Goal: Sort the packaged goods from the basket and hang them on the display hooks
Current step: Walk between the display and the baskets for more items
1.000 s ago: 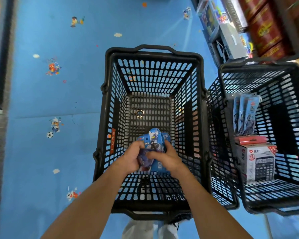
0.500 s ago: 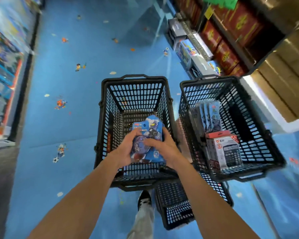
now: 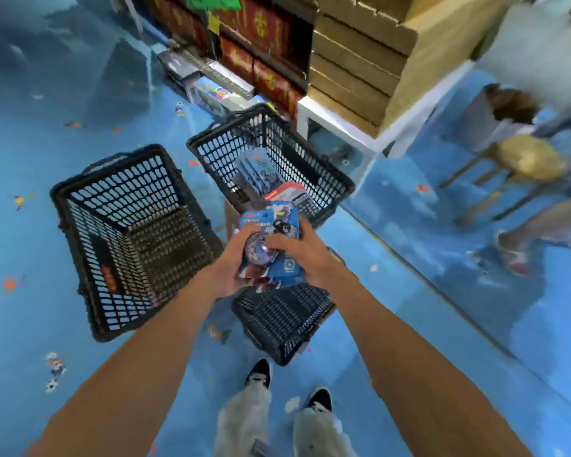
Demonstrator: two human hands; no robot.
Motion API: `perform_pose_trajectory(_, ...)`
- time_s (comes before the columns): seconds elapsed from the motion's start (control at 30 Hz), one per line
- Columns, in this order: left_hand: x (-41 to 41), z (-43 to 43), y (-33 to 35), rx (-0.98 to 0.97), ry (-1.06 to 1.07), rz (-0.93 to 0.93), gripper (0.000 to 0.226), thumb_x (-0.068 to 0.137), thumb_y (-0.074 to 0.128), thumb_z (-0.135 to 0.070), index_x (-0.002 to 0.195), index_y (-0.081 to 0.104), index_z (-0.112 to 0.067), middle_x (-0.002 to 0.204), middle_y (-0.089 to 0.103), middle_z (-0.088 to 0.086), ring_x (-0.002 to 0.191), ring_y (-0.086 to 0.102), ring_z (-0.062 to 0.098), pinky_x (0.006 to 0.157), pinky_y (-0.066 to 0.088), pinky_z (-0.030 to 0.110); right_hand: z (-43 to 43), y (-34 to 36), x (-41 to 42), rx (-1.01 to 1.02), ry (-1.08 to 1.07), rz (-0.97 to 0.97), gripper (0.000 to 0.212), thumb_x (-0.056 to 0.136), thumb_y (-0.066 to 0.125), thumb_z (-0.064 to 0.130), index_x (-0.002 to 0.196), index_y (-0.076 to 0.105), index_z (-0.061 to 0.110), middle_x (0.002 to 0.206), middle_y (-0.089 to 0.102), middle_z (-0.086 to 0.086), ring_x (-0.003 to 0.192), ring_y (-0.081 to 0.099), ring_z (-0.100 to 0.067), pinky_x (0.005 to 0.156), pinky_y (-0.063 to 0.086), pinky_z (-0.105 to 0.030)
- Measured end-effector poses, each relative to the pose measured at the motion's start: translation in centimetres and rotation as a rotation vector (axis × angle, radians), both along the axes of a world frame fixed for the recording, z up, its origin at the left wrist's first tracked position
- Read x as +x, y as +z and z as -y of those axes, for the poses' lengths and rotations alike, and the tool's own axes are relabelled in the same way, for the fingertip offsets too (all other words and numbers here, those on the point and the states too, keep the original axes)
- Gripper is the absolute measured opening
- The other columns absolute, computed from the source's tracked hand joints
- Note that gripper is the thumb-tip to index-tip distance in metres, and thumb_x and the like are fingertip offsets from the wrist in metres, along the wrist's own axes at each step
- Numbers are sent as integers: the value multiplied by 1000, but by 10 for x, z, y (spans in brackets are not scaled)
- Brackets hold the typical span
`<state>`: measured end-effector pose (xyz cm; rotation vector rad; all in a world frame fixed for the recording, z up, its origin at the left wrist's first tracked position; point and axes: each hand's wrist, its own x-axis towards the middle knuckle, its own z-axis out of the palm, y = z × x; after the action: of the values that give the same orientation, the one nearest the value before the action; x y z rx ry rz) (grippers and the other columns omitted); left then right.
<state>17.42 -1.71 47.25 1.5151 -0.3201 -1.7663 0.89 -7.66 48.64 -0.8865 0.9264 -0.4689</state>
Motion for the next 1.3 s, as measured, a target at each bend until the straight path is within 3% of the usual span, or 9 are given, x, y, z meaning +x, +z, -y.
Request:
perform_pose_trajectory(0.2,-106,27,30,34,-335,80,40,94,57,-53,92,80,-20,102,80,4,82,77,18,70,60,28,-24,4,-101,-17,-375,25,82,65,90,19,137,51,13,121,71,-20,102,72,-41,86,60,-55)
perform_pose_trajectory(0.33,-179,31,37,3,-615,134,45,89,59,-61,99,77,-22,98,80,1,92,74,21,101,53,40,-61,8,-170,-21,-660,-2,73,69,87,15,133,52,9,115,73,-20,96,74,-38,83,61,-51)
perform_pose_trajectory(0.43,-241,21,43,-10,-828,68,44,97,53,-54,99,78,-18,104,79,7,91,76,21,87,62,33,-104,12,-222,-7,-876,-7,66,71,83,12,130,54,5,110,74,-21,87,74,-34,73,62,-45)
perform_pose_trajectory(0.67,-413,-49,39,9,-1359,96,71,83,58,-75,125,74,-21,127,72,10,124,65,34,112,43,62,-247,23,-351,19,-1338,13,49,84,77,3,126,51,9,97,74,-13,72,74,-25,58,60,-36)
perform_pose_trajectory(0.77,-496,-104,54,-50,-1551,118,73,77,59,-81,119,76,-23,115,77,3,108,73,25,102,54,55,-317,35,-407,-15,-1525,5,65,72,81,12,129,51,10,99,75,-12,76,75,-27,61,60,-38)
perform_pose_trajectory(0.87,-577,-167,77,-70,-1721,99,50,94,52,-63,94,76,-20,82,78,0,65,74,14,61,60,29,-386,47,-463,-79,-1700,-2,72,69,80,12,135,50,8,107,74,-16,81,75,-29,65,61,-40)
perform_pose_trajectory(0.97,-648,-233,98,-49,-1891,0,54,97,48,-62,104,81,-19,97,79,6,83,77,21,76,64,37,-453,66,-517,-159,-1836,-44,66,76,78,4,137,50,5,113,73,-19,86,74,-30,68,61,-40)
perform_pose_trajectory(1.07,-708,-281,121,-44,-2013,-21,67,90,47,-76,71,80,-21,68,67,3,61,67,22,61,59,32,-511,93,-557,-220,-1963,-105,65,78,79,8,137,51,7,112,75,-15,91,75,-29,70,61,-40)
perform_pose_trajectory(1.3,-812,-352,180,-145,-2159,-167,75,70,76,-76,114,79,-16,129,64,26,121,62,46,80,58,61,-609,161,-625,-291,-2241,-352,40,81,82,31,115,64,21,115,75,-11,109,70,-34,100,54,-54)
